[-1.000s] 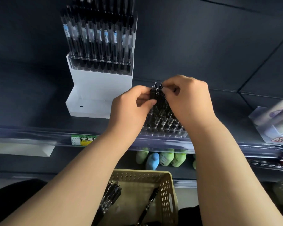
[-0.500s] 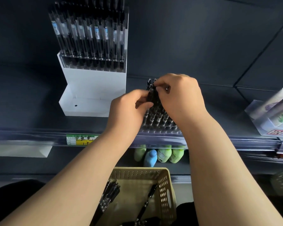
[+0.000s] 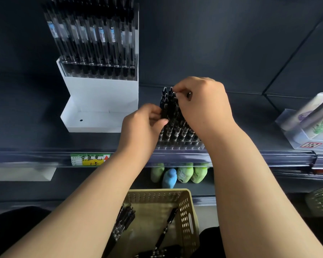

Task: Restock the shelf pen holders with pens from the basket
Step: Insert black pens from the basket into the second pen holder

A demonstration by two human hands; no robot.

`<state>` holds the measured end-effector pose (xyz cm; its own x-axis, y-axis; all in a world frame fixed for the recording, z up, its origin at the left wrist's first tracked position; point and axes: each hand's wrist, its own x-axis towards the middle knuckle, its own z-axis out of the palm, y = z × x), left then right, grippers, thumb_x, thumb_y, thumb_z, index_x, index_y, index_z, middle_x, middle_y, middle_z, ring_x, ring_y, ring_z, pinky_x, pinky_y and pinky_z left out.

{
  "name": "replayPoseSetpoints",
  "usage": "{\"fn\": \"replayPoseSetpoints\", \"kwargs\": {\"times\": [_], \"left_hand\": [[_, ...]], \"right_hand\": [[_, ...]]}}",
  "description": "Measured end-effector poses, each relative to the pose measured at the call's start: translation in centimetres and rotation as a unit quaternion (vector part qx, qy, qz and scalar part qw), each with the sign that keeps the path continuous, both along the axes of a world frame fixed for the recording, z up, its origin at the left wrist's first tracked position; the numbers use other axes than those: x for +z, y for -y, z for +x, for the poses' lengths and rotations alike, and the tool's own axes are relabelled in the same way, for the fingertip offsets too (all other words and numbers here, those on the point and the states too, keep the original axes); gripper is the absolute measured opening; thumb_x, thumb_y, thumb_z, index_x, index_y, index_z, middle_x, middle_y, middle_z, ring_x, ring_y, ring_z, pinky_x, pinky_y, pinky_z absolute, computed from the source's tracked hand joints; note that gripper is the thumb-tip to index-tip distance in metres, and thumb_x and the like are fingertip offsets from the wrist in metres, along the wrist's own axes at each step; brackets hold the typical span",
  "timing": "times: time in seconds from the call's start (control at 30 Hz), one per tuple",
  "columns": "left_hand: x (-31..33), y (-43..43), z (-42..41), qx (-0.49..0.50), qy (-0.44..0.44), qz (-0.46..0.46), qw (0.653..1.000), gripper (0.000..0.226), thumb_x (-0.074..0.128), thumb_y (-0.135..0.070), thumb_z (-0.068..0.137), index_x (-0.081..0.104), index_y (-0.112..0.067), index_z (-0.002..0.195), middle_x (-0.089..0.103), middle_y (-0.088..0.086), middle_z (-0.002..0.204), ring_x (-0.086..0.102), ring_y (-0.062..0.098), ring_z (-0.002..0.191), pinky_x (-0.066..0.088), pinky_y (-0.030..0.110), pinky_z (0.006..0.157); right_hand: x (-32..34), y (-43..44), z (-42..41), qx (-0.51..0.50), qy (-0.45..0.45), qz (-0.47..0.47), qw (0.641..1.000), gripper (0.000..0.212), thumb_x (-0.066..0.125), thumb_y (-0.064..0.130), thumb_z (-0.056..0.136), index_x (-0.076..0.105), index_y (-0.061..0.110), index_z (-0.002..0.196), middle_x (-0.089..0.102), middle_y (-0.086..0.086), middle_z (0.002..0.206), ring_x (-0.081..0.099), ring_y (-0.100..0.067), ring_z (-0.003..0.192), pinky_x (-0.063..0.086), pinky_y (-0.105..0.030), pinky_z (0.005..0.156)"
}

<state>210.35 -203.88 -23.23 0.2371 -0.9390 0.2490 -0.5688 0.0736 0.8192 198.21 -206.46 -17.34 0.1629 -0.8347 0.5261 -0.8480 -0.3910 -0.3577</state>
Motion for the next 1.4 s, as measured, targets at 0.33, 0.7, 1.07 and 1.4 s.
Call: {"fn": "replayPoseSetpoints", "kwargs": {"times": [0.33, 0.7, 1.07, 1.4], "left_hand": [[-0.6, -0.2, 0.1, -0.019, 0.068, 0.035, 0.997, 0.02, 0.066, -0.023, 0.087, 0.061, -0.014, 0.104, 0.064, -0.003, 0.091, 0.059, 0.014, 0.084, 0.045, 0.023, 0.076], [0.9, -2.8, 2.4, -0.037, 0.326, 0.022, 0.944, 0.044, 0.049, -0.035, 0.094, 0.043, -0.02, 0.135, 0.054, 0.003, 0.125, 0.049, 0.025, 0.115, 0.045, 0.037, 0.081], [-1.8, -6.6, 4.2, -0.133, 0.451, 0.055, 0.881, 0.041, 0.048, -0.035, 0.094, 0.043, -0.024, 0.132, 0.051, -0.005, 0.128, 0.044, 0.019, 0.12, 0.035, 0.033, 0.1], [-10.5, -10.1, 3.1, -0.283, 0.522, 0.279, 0.755, 0.04, 0.055, -0.005, 0.086, 0.05, -0.015, 0.124, 0.049, 0.006, 0.123, 0.044, 0.027, 0.119, 0.04, 0.038, 0.094]], "right_hand": [[-0.1, -0.5, -0.1, 0.01, -0.005, -0.005, 1.0, 0.02, 0.057, 0.007, 0.084, 0.072, 0.014, 0.095, 0.069, -0.005, 0.084, 0.057, -0.028, 0.086, 0.048, -0.042, 0.077], [-0.9, -2.2, -0.5, 0.058, -0.067, -0.067, 0.994, 0.018, 0.06, 0.011, 0.076, 0.072, 0.01, 0.09, 0.069, -0.008, 0.082, 0.058, -0.035, 0.078, 0.051, -0.044, 0.07], [-6.1, -6.8, -1.7, 0.133, -0.206, 0.115, 0.963, 0.024, 0.06, 0.015, 0.083, 0.068, 0.016, 0.106, 0.066, -0.006, 0.1, 0.057, -0.031, 0.096, 0.049, -0.041, 0.08], [-15.7, -9.2, -0.2, 0.13, -0.417, 0.4, 0.806, 0.034, 0.048, 0.01, 0.088, 0.058, 0.019, 0.119, 0.058, -0.004, 0.123, 0.056, -0.026, 0.113, 0.046, -0.033, 0.091]]}}
